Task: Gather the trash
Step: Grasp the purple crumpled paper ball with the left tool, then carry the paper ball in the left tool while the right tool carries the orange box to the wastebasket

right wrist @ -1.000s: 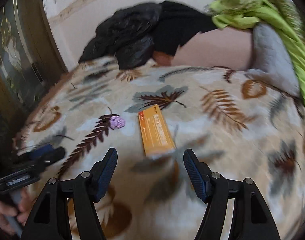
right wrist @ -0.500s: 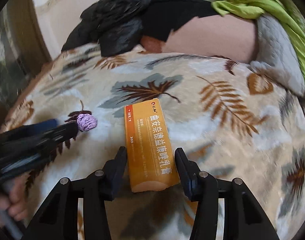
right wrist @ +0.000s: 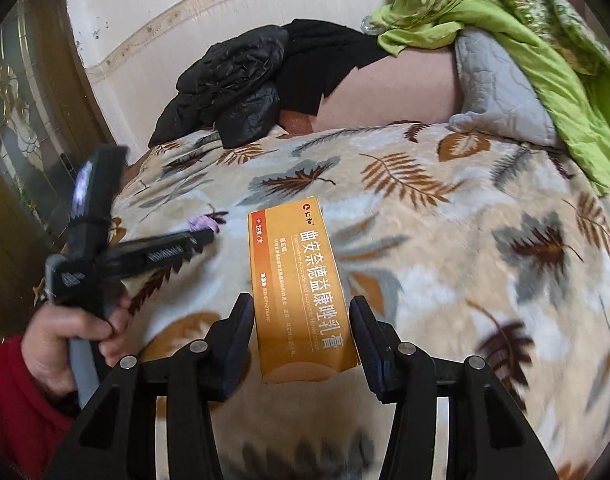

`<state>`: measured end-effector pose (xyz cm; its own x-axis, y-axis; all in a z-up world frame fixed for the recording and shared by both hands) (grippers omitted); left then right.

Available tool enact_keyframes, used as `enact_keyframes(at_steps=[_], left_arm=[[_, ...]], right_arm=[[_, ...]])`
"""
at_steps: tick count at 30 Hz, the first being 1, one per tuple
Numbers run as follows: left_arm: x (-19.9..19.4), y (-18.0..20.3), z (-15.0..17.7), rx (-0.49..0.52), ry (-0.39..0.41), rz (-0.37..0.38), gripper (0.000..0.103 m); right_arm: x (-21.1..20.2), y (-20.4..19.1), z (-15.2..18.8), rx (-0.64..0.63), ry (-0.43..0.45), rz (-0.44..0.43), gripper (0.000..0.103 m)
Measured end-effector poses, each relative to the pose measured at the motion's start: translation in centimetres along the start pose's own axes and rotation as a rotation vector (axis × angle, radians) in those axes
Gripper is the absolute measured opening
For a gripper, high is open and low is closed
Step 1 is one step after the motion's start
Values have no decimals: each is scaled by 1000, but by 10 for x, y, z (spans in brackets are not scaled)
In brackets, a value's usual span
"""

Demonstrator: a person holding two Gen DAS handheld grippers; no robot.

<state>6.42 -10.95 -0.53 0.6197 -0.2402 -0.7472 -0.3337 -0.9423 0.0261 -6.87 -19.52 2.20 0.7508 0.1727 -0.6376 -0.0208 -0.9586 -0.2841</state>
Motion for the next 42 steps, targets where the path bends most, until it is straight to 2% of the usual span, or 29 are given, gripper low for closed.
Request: enact_keyframes(at_steps=[6,11,17,26,42], left_arm=[[-73,33,38,32,85,-24,24],[-110,59,73,85,123,-57,24],[-142,83,98,143,151,-42,24],[-171,101,116,190,185,-35,24],[-198,127,119,224,214,20,24]], right_arm=[[-37,-2,20,40,44,6,53],[-56,-2,40,51,45,20,53],[-81,2,56,86,72,26,53],[-111,0,76,94,89,30,53],[-153,15,90,168,126,33,53]])
Point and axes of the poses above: each gripper's, at about its wrist camera, not at the fingertips, and x roughly the way its jaws point, y to its right, z to its underside, the point moved 7 cm from there along x, roughly the way its jaws point, and after that the axes turned 4 degrees about -z, right-handed, at the moved point
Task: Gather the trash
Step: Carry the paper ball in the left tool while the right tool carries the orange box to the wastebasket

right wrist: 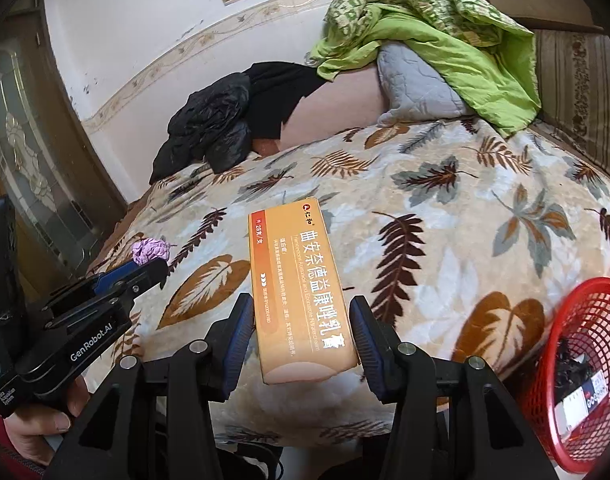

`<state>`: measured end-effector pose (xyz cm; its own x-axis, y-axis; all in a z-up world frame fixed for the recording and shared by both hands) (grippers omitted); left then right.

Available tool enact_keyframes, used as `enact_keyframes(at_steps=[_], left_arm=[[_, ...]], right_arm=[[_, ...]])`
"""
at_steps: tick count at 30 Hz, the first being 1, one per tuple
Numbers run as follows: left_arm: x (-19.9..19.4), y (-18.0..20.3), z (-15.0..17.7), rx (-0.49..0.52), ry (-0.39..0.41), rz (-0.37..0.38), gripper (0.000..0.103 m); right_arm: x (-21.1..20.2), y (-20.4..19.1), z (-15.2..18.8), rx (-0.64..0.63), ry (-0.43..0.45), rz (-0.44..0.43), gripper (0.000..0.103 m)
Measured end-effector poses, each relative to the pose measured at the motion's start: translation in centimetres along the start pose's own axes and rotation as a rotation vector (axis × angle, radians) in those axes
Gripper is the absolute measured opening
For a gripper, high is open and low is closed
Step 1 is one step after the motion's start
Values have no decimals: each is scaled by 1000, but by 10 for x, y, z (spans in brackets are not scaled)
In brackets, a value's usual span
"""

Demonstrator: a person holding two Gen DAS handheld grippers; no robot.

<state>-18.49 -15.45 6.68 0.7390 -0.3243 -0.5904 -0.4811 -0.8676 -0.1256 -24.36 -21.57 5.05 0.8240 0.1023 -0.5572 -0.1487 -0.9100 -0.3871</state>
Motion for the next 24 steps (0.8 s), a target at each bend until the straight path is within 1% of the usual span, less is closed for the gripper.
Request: enact_keyframes(at_steps=[9,14,19,24], left_arm=[[-13,25,-5,29,13,43,24],[-19,42,-8,44,15,81,24],[-22,63,-13,72,18,115,24],[-27,92,-18,112,23,164,24]], right_arm=[[-30,17,-7,61,45,-10,53],[-47,29,-7,91,60,-3,53],[-67,50,-6,135,87,20,53],[-91,82,-4,193,120,65,53]])
Point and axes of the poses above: each gripper's, at about its wrist camera, not at the fingertips, and x roughly the way its jaws point, y to its right, z to its underside, the point moved 7 cm from there along x, roughly the way its jaws point, and after that the axes turned 4 degrees about -z, right-handed, at the moved point
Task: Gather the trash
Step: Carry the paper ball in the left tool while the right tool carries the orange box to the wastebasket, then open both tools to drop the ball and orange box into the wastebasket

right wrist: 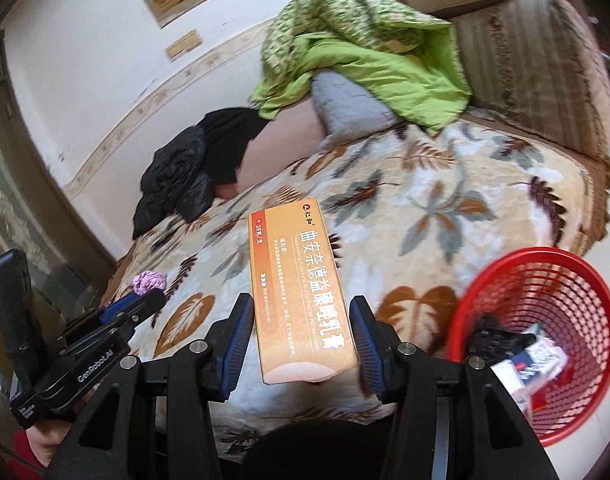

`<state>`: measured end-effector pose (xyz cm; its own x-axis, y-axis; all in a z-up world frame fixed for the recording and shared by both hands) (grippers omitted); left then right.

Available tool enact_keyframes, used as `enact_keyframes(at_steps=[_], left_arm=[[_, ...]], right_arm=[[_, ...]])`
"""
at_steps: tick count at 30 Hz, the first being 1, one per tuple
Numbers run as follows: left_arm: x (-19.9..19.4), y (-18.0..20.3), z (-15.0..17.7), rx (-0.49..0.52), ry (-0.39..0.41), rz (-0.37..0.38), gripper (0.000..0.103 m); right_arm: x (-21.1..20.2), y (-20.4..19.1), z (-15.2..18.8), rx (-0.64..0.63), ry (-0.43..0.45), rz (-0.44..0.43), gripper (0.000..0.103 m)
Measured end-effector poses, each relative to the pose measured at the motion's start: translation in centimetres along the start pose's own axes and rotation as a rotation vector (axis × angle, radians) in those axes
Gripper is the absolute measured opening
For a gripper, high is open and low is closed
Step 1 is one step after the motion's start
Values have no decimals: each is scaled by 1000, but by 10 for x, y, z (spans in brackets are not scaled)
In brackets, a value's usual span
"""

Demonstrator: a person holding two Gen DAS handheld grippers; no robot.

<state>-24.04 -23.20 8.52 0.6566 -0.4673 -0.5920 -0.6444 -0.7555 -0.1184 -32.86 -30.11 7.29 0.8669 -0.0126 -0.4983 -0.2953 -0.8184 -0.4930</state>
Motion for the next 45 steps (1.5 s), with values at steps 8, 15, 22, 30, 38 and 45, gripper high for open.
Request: enact_keyframes(at_steps=[8,15,22,30,38,45], left_arm=[[3,62,-13,62,-10,127,24],[6,135,-18,134,-57,276,24],[16,201,-19,196,-114,393,24],[33,245,-14,245,-166,441,24],[50,262,-12,260,-203,457,24],[67,271,-7,252,-238,459,49]], right_arm=[[-40,66,-6,113,54,100,53],[-75,120,0,213,87,187,53],[-98,159,-2,289,119,232,53],[-104,185,-3,345,127,246,53],[-94,196,-3,375,115,242,54],[-83,205,-3,376,69,276,59]])
Point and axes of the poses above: each gripper's, at about its wrist camera, not at the fingertips, and x roughly the way its jaws point, y to its right, z to its underside, the point moved 7 cm from there along x, roughly the way its jaws point, and after that the axes turned 4 degrees about -z, right-handed, at the moved point
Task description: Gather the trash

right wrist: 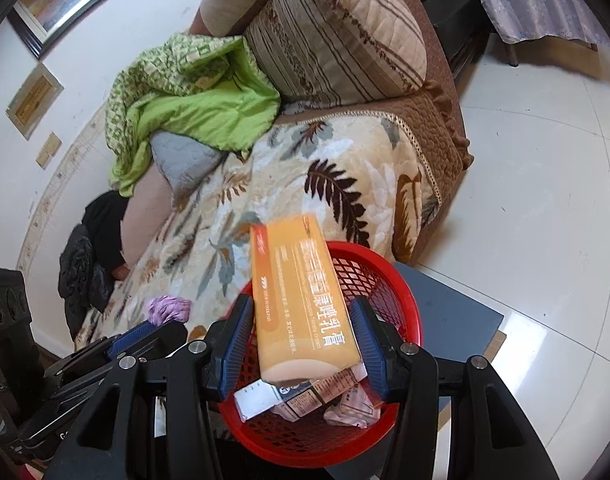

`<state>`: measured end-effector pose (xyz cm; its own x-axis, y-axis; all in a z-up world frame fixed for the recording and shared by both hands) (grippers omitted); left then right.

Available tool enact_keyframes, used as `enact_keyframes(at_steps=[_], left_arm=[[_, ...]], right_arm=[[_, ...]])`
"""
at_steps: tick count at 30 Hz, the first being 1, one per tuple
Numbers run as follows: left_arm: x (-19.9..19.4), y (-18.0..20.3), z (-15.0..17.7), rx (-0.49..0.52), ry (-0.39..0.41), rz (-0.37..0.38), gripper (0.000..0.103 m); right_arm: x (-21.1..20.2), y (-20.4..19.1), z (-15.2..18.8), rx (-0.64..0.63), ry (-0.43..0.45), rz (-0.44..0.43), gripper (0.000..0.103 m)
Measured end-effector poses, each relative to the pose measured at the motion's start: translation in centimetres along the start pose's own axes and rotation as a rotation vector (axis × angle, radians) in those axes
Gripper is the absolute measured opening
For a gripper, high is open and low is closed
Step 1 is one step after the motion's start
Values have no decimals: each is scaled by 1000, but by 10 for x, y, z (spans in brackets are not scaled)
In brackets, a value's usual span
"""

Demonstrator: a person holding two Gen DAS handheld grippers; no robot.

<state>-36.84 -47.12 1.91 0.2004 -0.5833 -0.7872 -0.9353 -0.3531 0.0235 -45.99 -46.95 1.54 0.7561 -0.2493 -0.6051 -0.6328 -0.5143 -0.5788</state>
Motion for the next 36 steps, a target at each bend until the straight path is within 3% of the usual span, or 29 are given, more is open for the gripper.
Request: enact_keyframes(at_steps=[1,5,7,10,15,18,25,30,36], left_arm=[[1,-1,0,-6,3,-2,54],[-1,-8,1,-37,4,0,57],[-5,-14,1,-49,15,-14,65],[-17,-26,2,-69,47,-50,74],[-46,-47,5,-85,110,-103,81],[-66,-61,11,-90,154,-145,87],[-108,-90,38,-82,215,-237,92],[-139,-110,67,-78,233,-318,96],[-176,-128,107,-112,261,-404,100]], right_arm=[[-1,1,0,-3,4,10,60],[-8,1,-1,-18,21,26,67],[-13,0,-2,-22,32,44,70],[-22,-4,-1,-62,57,112,75],[-33,-23,6,-156,97,249,92],[-37,-41,13,-206,120,311,98],[-47,-76,32,-276,157,412,102],[-60,-104,52,-295,211,455,102],[-60,-131,89,-296,118,370,102]])
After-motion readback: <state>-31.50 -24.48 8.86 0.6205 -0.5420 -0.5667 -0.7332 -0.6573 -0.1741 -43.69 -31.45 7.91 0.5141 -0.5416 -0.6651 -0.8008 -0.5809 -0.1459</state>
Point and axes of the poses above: each gripper's, at about its wrist camera, not at the fingertips, and x roughly the way its jaws point, y to its right, z to its underside, the point moved 7 cm from there along x, roughly the way its jaws point, and after that the axes turned 4 degrees about -z, right-handed, at the moved point
